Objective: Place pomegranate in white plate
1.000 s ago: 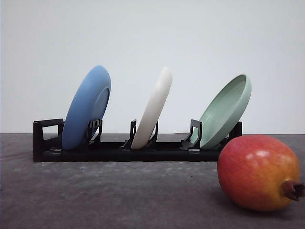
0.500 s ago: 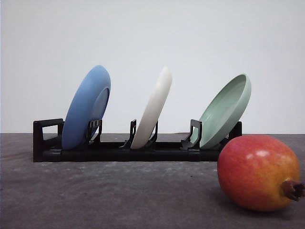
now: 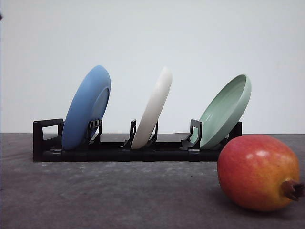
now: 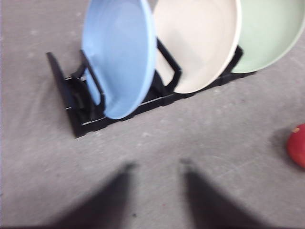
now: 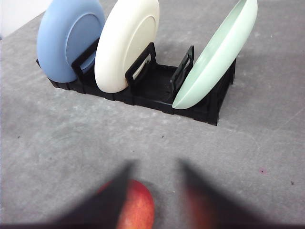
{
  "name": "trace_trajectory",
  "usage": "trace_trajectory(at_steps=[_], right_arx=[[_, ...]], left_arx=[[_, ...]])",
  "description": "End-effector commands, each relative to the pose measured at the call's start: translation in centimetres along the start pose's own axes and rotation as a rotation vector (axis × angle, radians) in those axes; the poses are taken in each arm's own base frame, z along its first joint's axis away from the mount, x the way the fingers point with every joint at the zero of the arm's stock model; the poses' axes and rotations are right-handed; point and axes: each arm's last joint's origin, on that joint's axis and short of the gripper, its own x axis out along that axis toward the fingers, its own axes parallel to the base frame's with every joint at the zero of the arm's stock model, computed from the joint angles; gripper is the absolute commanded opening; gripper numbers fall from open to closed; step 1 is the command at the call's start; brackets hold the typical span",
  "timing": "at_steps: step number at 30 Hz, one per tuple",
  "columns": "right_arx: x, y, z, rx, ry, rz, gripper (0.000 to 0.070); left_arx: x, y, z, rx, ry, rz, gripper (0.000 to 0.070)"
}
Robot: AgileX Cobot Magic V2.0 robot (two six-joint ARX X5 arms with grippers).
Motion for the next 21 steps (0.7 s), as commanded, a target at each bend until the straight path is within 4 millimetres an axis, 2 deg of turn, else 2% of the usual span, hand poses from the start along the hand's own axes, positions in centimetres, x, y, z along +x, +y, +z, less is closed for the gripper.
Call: trace_trajectory(at_steps=[1, 5, 9, 15, 21], right_arx=[[-0.2, 0.2, 0.5, -0.021, -0.018, 0.007, 0.0456], [-0.2, 0.2, 0.5, -0.020, -0.019, 0.007, 0.0456], [-0.2, 0.2, 0.5, -0.019, -0.019, 0.007, 0.0456], [-0.2, 0.2, 0.5, -0.019, -0.019, 0.008, 0.0456], [-0.2, 0.2, 0.5, -0.019, -0.020, 0.008, 0.0456]], left_arx=[[-0.2, -0.2, 0.7, 0.029, -0.039, -0.032, 0.0364], [0.0, -0.5, 1.3, 0.053, -0.087, -0.096, 0.0364], [1.2, -0.9, 2.2, 0.088, -0.125, -0.137, 0.0364], [4.4, -2.3, 3.6, 0.188, -0.159, -0.182, 0.0363], [8.2, -4.5, 4.4, 0.263, -0.195, -0.143, 0.0358]])
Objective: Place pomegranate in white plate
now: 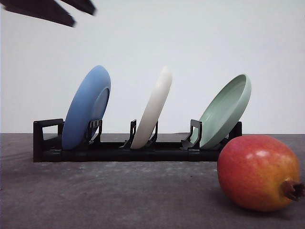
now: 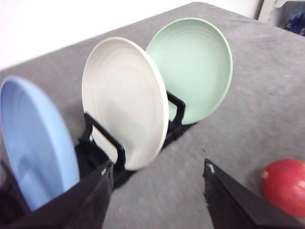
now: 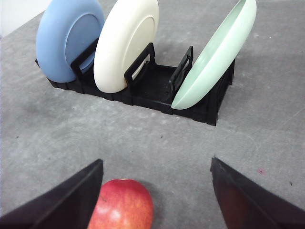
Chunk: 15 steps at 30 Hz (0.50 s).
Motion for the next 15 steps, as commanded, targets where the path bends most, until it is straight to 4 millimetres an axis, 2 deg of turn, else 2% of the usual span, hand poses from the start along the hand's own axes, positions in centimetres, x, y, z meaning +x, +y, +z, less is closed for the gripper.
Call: trace_trajectory(at_steps=[1, 9, 15], right_arx=[[-0.2, 0.2, 0.5, -0.015, -0.020, 0.007, 0.0456], [-0.2, 0.2, 0.5, -0.016, -0.021, 0.007, 0.0456], [-0.2, 0.2, 0.5, -0.016, -0.021, 0.007, 0.0456]], left_arx=[[1.1, -0.5, 0.7, 0.035, -0.035, 0.008, 0.0358], [6.9, -2.6, 0.6, 0.056, -0.104, 0.059, 0.0360], [11.1, -3.5, 0.7, 0.050, -0.050, 0.060, 0.0360]])
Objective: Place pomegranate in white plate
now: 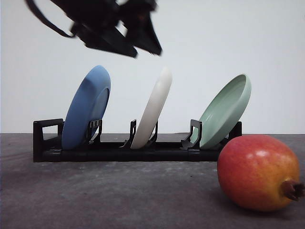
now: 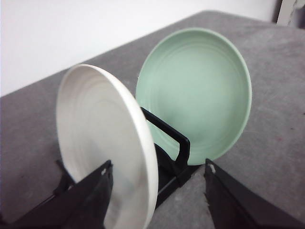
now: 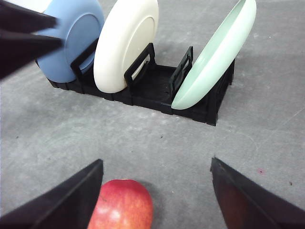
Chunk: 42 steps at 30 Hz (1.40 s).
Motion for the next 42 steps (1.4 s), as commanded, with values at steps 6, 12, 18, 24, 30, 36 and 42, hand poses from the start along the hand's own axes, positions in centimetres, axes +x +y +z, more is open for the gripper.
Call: trace_trajectory(at_steps=[6, 12, 18, 24, 30, 36, 42], right_arx=[[-0.2, 0.2, 0.5, -0.016, -0.020, 0.007, 0.0456], [-0.2, 0.2, 0.5, -0.016, -0.020, 0.007, 0.0456], [-0.2, 0.2, 0.5, -0.016, -0.020, 0.007, 0.0456], [-0.2, 0.2, 0.5, -0.016, -0.020, 0.007, 0.0456], [-0.2, 0.2, 0.5, -0.016, -0.020, 0.007, 0.0456], [-0.2, 0.2, 0.5, -0.016, -0.020, 0.007, 0.0456], [-0.2, 0.2, 0.5, -0.016, -0.020, 0.007, 0.0456]], left_arx=[[4.6, -0.7, 0.7, -0.058, 0.070, 0.046, 0.0359], [7.6, -0.9, 0.7, -0.036, 0.212, 0.106, 0.0358], [8.5, -0.9, 1.1, -0.037, 0.219, 0.109, 0.0347], [8.4, -0.8, 1.0, -0.032, 0.235, 0.133, 0.0095], [8.4, -0.8, 0.9, -0.031, 0.245, 0.131, 0.0015], [8.1, -0.8, 1.1, -0.083, 0.240, 0.134, 0.0012], [6.6, -0.4, 2.8, -0.126, 0.183, 0.135, 0.0012]])
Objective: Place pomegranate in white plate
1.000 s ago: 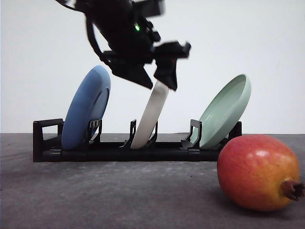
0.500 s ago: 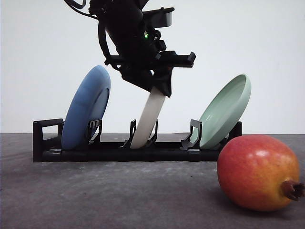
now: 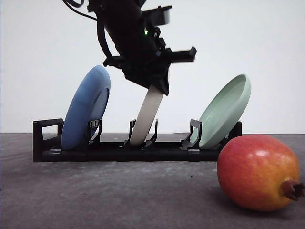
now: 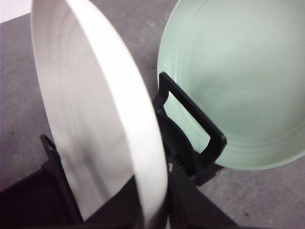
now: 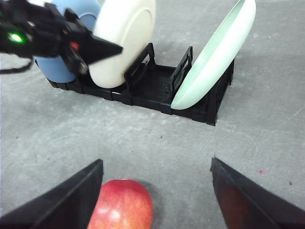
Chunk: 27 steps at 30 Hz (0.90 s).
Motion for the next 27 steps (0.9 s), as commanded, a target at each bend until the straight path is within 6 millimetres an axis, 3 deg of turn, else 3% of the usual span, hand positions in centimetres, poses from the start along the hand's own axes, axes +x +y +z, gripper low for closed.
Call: trace_trajectory(at_steps=[1, 9, 16, 20, 27], right_arx=[[-0.2, 0.2, 0.5, -0.016, -0.020, 0.007, 0.0456], [-0.2, 0.2, 0.5, -0.016, -0.020, 0.007, 0.0456], [-0.2, 0.2, 0.5, -0.016, -0.020, 0.007, 0.0456], [-0.2, 0.2, 0.5, -0.016, -0.020, 0.007, 0.0456], [-0.2, 0.2, 0.5, -0.017, -0.021, 0.007, 0.0456]], left_arx=[[-1.2, 0.0, 1.7, -0.020, -0.069, -0.004, 0.0012], [-5.6, 0.6, 4.1, -0.094, -0.175, -0.134, 0.0012], [-10.8, 1.3, 5.0, -0.128, -0.188, -0.238, 0.0012], [-13.7, 1.3, 3.7, -0.123, -0.217, -0.268, 0.0012], [-17.4, 2.0, -1.8, -0.117, -0.235, -0.279, 0.0012]])
